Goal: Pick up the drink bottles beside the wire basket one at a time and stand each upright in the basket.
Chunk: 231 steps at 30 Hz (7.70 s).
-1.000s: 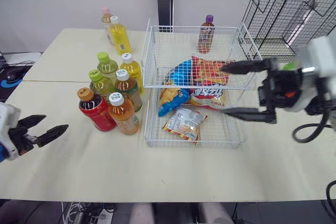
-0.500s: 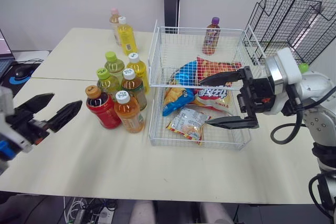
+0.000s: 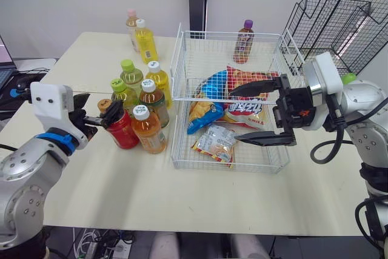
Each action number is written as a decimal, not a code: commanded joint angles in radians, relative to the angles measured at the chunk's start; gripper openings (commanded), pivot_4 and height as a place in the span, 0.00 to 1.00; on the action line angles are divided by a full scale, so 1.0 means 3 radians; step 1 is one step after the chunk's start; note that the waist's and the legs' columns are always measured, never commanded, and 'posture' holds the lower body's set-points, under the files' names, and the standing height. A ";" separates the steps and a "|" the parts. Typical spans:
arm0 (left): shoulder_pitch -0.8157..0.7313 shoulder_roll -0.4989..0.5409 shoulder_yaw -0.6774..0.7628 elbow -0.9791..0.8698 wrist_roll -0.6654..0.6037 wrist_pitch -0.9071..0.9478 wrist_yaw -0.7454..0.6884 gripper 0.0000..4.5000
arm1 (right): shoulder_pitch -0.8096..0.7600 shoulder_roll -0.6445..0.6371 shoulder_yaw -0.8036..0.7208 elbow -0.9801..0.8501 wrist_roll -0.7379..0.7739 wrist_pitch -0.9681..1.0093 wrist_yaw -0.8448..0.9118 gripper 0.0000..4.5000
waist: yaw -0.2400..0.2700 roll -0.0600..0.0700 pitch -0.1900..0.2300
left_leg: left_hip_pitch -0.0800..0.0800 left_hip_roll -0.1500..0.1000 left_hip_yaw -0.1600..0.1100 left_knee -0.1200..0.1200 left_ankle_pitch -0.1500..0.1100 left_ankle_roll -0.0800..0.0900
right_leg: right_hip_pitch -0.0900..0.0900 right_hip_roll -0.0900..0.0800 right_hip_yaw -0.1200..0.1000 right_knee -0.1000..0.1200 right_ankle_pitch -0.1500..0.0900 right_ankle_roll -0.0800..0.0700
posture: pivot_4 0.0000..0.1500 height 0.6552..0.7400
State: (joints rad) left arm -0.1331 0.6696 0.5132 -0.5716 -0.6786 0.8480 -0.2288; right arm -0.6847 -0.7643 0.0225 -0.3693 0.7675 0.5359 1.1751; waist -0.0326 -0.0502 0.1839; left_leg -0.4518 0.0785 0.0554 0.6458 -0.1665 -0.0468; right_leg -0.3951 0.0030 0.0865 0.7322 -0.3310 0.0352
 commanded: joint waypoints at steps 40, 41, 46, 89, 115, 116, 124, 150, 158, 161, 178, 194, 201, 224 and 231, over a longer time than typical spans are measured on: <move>-0.2028 0.1995 -0.0011 0.1501 -0.1105 0.0540 -0.1549 0.30 | 0.0265 -0.0484 -0.0985 -0.0336 0.0332 0.0389 -0.0514 1.00 | 0.0022 -0.0017 0.0020 | -0.0024 0.0003 -0.0007 -0.0005 0.0000 0.0000 | -0.0017 -0.0012 -0.0022 -0.0016 -0.0007 0.0006 | 1.00 0.42; -0.2315 0.2006 -0.0172 0.1655 -0.1098 0.0564 -0.1583 0.30 | 0.0319 -0.0529 -0.1060 -0.0368 0.0364 0.0425 -0.0552 1.00 | 0.0024 -0.0017 0.0020 | -0.0027 0.0002 -0.0010 -0.0004 0.0000 -0.0001 | -0.0019 -0.0011 -0.0026 -0.0016 -0.0007 0.0006 | 1.00 0.42; -0.3983 0.1549 -0.1131 0.2509 -0.0638 0.0458 -0.1927 0.30 | 0.0792 -0.0748 -0.1608 -0.0687 0.0546 0.0677 -0.0819 1.00 | 0.0067 -0.0013 0.0022 | -0.0057 -0.0001 -0.0038 0.0003 0.0002 -0.0002 | -0.0031 0.0002 -0.0053 -0.0015 -0.0007 0.0006 | 1.00 0.42; -0.5744 -0.1849 -0.1481 0.6153 0.1642 -0.2402 -0.2373 0.57 | 0.1656 -0.0616 -0.1841 -0.1806 0.0651 0.0819 -0.2940 1.00 | 0.0003 0.0015 0.0036 | -0.0070 -0.0040 -0.0061 -0.0002 0.0003 -0.0001 | -0.0028 -0.0019 -0.0055 -0.0012 -0.0009 0.0009 | 1.00 0.42; -0.3819 0.0655 -0.1057 0.2859 0.1404 -0.0282 -0.2824 0.99 | 0.0983 -0.0725 -0.1174 -0.0957 0.0433 0.0455 -0.1858 1.00 | -0.0078 0.0022 0.0034 | -0.0060 -0.0037 -0.0079 0.0003 0.0010 -0.0010 | -0.0023 -0.0024 -0.0061 0.0007 -0.0010 0.0008 | 1.00 0.42; -0.3654 0.0756 -0.1020 0.2722 0.1366 -0.0260 -0.2845 0.99 | 0.0957 -0.0721 -0.1145 -0.0926 0.0414 0.0440 -0.1818 1.00 | -0.0076 0.0021 0.0034 | -0.0058 -0.0037 -0.0081 0.0003 0.0010 -0.0011 | -0.0021 -0.0024 -0.0062 0.0008 -0.0010 0.0008 | 1.00 0.42; -0.1879 0.1211 -0.0309 0.1909 0.1036 -0.0376 -0.3017 0.99 | 0.0773 -0.0698 -0.0887 -0.0777 0.0316 0.0378 -0.1479 1.00 | -0.0017 0.0021 0.0033 | -0.0048 -0.0034 -0.0081 0.0007 0.0013 -0.0010 | 0.0001 -0.0027 -0.0081 0.0005 -0.0012 0.0003 | 1.00 0.42; -0.1017 0.0430 -0.0206 0.1739 0.0749 -0.0755 -0.1915 0.99 | 0.1066 -0.0371 -0.0719 -0.1455 0.0328 0.0485 -0.1802 1.00 | 0.0020 0.0018 0.0031 | -0.0044 -0.0038 -0.0098 0.0016 0.0013 -0.0007 | 0.0021 -0.0032 -0.0100 0.0003 -0.0012 0.0003 | 1.00 0.42; -0.1182 0.0229 -0.0344 0.1787 0.0745 -0.0737 -0.1577 0.99 | 0.1050 -0.0343 -0.0712 -0.1534 0.0452 0.0537 -0.1920 1.00 | 0.0013 0.0018 0.0031 | -0.0043 -0.0038 -0.0099 0.0014 0.0013 -0.0007 | 0.0021 -0.0031 -0.0100 0.0003 -0.0012 0.0003 | 1.00 0.42; -0.1268 0.0108 -0.0436 0.1786 0.0780 -0.0715 -0.1392 0.99 | 0.1013 -0.0303 -0.0699 -0.1545 0.0571 0.0554 -0.1943 1.00 | 0.0019 0.0017 0.0031 | -0.0044 -0.0040 -0.0101 0.0016 0.0014 -0.0007 | 0.0023 -0.0032 -0.0102 0.0003 -0.0012 0.0003 | 1.00 0.42; -0.1461 -0.0195 -0.0713 0.1877 0.0904 -0.0819 -0.1003 0.51 | 0.0922 -0.0258 -0.0580 -0.1507 0.0512 0.0524 -0.1945 1.00 | 0.0016 0.0017 0.0031 | -0.0044 -0.0041 -0.0104 0.0015 0.0014 -0.0007 | 0.0023 -0.0032 -0.0105 0.0002 -0.0012 0.0003 | 1.00 0.42; -0.2053 0.0657 -0.0590 0.2128 0.0425 -0.0630 -0.1936 0.30 | 0.1243 -0.0416 -0.1268 -0.1547 0.0336 0.0419 -0.2045 1.00 | 0.0033 0.0013 0.0035 | -0.0052 -0.0041 -0.0111 0.0012 0.0015 -0.0008 | 0.0020 -0.0031 -0.0116 -0.0002 -0.0012 0.0003 | 1.00 0.42; -0.3315 0.0813 -0.1021 0.2913 0.0503 -0.0540 -0.2501 0.30 | 0.1489 -0.0614 -0.1889 -0.1632 0.0691 0.0593 -0.2168 1.00 | 0.0093 0.0013 0.0035 | -0.0056 -0.0046 -0.0129 0.0013 0.0015 -0.0007 | 0.0032 -0.0033 -0.0138 -0.0017 -0.0012 0.0003 | 1.00 0.42; -0.5682 -0.1040 -0.1533 0.5795 0.1422 -0.1798 -0.2982 0.30 | 0.2489 -0.0656 -0.2422 -0.2260 0.1165 0.0586 -0.3213 1.00 | 0.0018 0.0016 0.0037 | -0.0067 -0.0051 -0.0137 -0.0001 0.0015 -0.0007 | 0.0033 -0.0033 -0.0144 -0.0041 -0.0013 0.0003 | 1.00 0.42; -0.5573 -0.1394 -0.1460 0.6050 0.1557 -0.2071 -0.2634 0.30 | 0.2440 -0.0731 -0.2379 -0.2256 0.1192 0.0549 -0.3473 1.00 | 0.0005 0.0017 0.0038 | -0.0067 -0.0051 -0.0136 -0.0002 0.0015 -0.0007 | 0.0032 -0.0032 -0.0143 -0.0041 -0.0013 0.0003 | 1.00 0.42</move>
State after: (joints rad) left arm -1.7714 0.2493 0.0447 1.2724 -0.2077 0.2633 -1.0307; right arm 0.0594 -0.9691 -0.6827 -1.0220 1.1204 0.7248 0.1545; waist -0.0311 -0.0451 0.1952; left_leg -0.4718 0.0632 0.0147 0.6451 -0.1619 -0.0488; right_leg -0.3854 -0.0067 0.0436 0.7200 -0.3349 0.0359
